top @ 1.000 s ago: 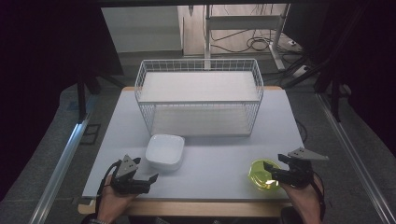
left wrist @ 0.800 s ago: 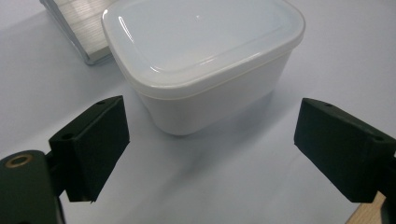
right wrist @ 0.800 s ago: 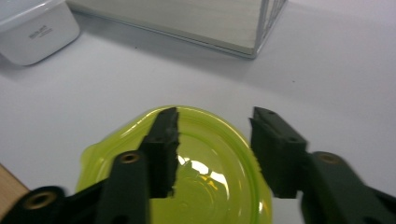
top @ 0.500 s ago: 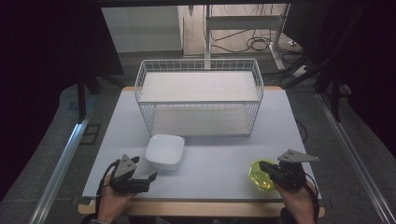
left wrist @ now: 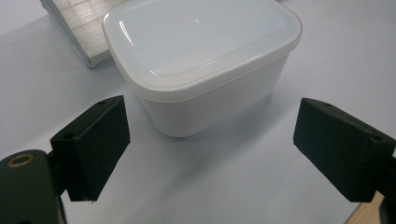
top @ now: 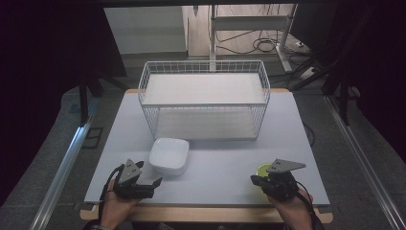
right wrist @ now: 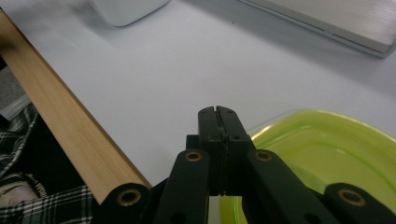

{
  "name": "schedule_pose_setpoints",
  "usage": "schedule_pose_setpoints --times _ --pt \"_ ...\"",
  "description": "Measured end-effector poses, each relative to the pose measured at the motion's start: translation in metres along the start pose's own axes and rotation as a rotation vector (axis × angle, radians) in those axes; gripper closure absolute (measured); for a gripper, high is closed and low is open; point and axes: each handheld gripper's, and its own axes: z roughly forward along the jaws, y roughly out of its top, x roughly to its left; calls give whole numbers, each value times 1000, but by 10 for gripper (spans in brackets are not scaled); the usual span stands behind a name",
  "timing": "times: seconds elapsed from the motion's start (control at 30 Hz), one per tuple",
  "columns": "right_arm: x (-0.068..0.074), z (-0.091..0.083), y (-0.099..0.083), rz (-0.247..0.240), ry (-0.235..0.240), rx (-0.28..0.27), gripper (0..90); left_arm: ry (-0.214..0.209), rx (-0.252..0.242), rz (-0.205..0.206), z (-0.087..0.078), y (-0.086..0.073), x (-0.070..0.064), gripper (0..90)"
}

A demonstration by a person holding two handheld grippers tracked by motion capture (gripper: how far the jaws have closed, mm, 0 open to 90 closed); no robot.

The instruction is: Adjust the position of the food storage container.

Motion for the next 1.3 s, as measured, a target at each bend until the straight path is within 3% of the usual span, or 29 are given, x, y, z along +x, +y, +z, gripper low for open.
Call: schedule_pose_setpoints --times 0.3,0.5,0.8,1.3 --pt "7 -11 -18 -5 21 28 895 8 11 11 2 0 -1 102" --pt "3 -17 -25 -2 21 46 896 12 12 15 2 0 -1 102" --pt "-13 -20 -32 25 -4 74 895 14 21 26 3 0 -3 102" --pt "-42 -28 -34 66 -52 72 895 10 33 31 5 0 -4 102"
